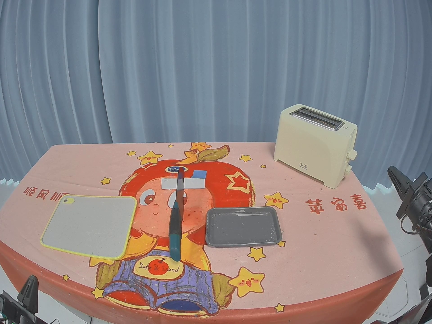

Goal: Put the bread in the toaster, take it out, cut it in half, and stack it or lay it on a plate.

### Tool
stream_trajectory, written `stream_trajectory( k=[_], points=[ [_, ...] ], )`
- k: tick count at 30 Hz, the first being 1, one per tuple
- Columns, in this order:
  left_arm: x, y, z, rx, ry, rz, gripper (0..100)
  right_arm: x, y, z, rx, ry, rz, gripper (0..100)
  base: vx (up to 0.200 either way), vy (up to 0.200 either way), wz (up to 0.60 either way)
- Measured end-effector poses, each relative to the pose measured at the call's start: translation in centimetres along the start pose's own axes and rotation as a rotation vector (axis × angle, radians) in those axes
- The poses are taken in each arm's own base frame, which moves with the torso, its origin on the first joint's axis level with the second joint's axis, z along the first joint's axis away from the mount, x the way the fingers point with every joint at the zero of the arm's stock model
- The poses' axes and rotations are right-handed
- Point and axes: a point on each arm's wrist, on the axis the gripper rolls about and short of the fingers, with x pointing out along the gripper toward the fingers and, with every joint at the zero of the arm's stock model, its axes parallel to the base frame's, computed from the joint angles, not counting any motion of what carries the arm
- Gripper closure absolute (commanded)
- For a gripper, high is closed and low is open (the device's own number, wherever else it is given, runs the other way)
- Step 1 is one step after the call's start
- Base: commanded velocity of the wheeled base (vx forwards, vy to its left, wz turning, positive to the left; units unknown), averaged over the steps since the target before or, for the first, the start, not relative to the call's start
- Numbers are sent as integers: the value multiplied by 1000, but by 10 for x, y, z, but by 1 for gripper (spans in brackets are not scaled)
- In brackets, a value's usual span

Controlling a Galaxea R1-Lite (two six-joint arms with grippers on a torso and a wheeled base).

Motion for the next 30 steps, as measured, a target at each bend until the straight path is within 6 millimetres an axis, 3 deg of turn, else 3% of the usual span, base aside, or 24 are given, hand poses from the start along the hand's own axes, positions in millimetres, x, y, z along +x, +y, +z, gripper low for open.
stream_trajectory(
  k=[30],
  points=[
    [0, 0, 0, 0, 0, 0, 100, -2, -4, -4, -15, 13, -60, 100, 0, 0, 0]
  ],
)
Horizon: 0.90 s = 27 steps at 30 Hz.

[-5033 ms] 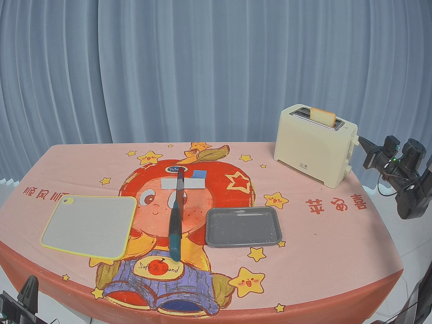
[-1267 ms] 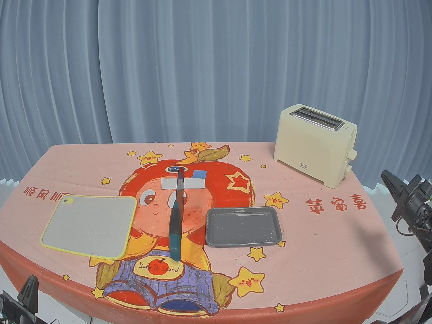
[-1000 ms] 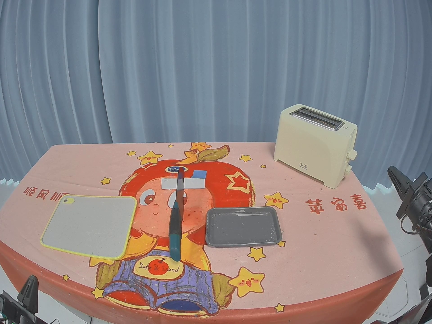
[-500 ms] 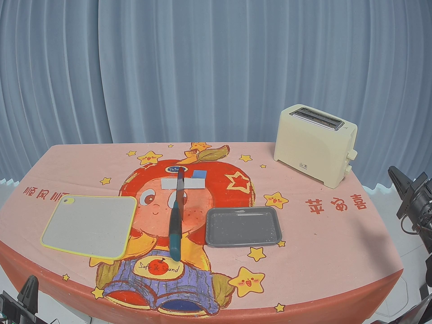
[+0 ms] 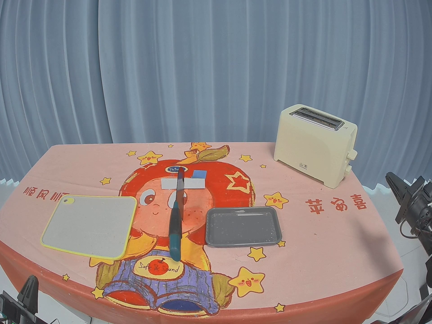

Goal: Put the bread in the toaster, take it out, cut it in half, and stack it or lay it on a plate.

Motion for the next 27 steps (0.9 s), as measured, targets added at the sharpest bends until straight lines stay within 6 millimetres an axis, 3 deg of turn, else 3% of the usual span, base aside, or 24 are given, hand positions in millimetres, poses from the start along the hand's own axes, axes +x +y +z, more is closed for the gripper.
stream_trajectory(
  k=[27],
  points=[
    [0, 0, 0, 0, 0, 0, 100, 0, 0, 0, 2, 1, -2, 100, 0, 0, 0]
  ],
)
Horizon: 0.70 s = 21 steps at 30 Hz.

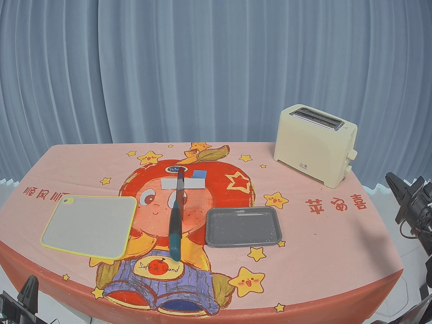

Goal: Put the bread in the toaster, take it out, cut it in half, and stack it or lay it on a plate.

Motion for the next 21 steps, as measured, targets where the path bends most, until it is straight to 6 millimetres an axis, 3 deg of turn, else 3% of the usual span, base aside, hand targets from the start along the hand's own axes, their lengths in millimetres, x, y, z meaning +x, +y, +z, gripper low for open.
stream_trajectory(
  k=[21],
  points=[
    [0, 0, 0, 0, 0, 0, 100, 0, 4, 0, 6, -5, 31, 100, 0, 0, 0]
  ],
)
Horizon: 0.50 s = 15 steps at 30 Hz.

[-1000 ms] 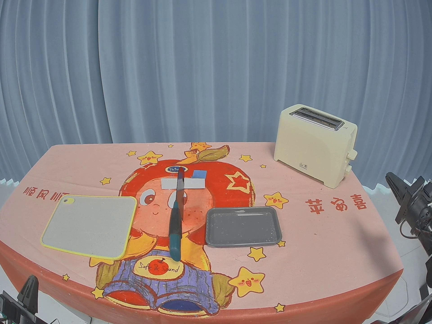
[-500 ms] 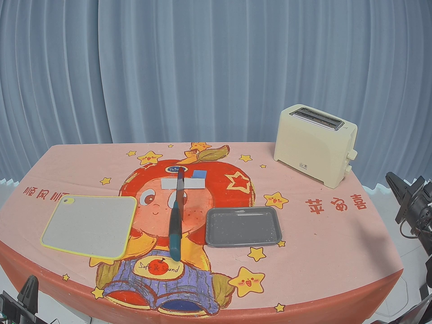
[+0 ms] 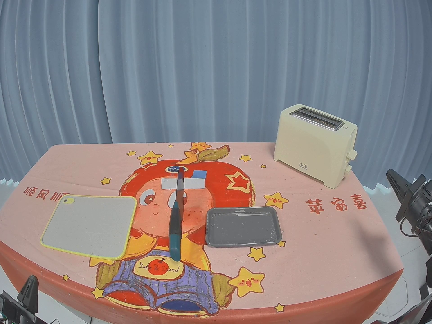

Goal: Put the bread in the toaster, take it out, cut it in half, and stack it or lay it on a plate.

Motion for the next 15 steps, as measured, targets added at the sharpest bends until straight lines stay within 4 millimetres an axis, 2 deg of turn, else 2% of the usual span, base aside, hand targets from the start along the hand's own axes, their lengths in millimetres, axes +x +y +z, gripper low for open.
stream_trajectory(
  k=[15],
  points=[
    [0, 0, 0, 0, 0, 0, 100, 0, 0, 2, -5, -16, 7, 100, 0, 0, 0]
  ],
)
